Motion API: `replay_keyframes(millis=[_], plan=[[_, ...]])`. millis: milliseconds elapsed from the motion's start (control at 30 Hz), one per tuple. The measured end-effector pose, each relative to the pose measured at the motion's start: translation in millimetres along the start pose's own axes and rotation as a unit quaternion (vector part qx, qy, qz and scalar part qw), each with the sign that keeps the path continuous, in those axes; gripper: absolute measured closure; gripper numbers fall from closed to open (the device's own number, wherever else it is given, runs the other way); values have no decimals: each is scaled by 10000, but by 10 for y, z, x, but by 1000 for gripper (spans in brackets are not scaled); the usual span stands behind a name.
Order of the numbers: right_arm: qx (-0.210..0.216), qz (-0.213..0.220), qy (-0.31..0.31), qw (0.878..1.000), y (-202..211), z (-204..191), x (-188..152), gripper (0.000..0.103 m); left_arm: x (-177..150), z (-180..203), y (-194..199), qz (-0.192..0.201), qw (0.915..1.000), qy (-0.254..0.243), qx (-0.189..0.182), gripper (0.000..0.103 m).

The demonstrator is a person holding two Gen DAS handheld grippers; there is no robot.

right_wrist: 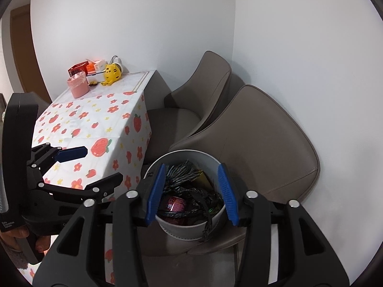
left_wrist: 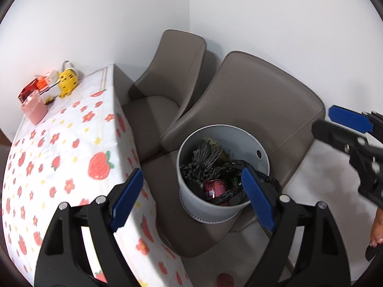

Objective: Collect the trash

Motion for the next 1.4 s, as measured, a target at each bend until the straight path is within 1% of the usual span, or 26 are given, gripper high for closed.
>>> replay_keyframes(millis=[200,300,467,567,767,833,933,1133,1300,1400], plan=[[252,35,212,9995,229,-411,8,34,-128,-305,380,-13,9993,227,298,19],[496,7,383,9980,350,-703,1,33,-206,-504,634,15,9982,375,471,19],[996,-14,695,9926,614,-1343,-12,33,-390,-936,1163,102,9938,675,874,19],[1290,-49,847,9880,804,-1752,-39,33,-528,-1205,1503,87,9906,852,1070,19],[1793,-112,939,9792,1191,-2516,-110,28,-823,-1785,2219,56,9823,1040,1557,18],[1911,-191,955,9767,1326,-2774,-153,25,-927,-1965,2459,27,9796,1089,1687,17],[1991,-256,990,9746,1537,-3134,-209,22,-1077,-2228,2816,-18,9750,1169,1888,17],[2026,-297,999,9737,1871,-3708,-282,22,-1369,-2699,3420,-163,9702,1330,2020,15],[2016,-317,966,9742,2115,-4030,-322,21,-1527,-2958,3798,-215,9671,1451,2077,14],[2056,-294,1031,9727,2248,-4180,-324,21,-1585,-3062,4005,-169,9627,1596,2177,14]])
Point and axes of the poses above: each gripper's, at about its wrist camera, not at the fingertips, and y roughly against the way its jaws point, z to its right, x to its top, the point moved 9 cm from there along -y, roughly the way its jaws point, and after that the axes turned 14 degrees about z, right-handed, at the moved point
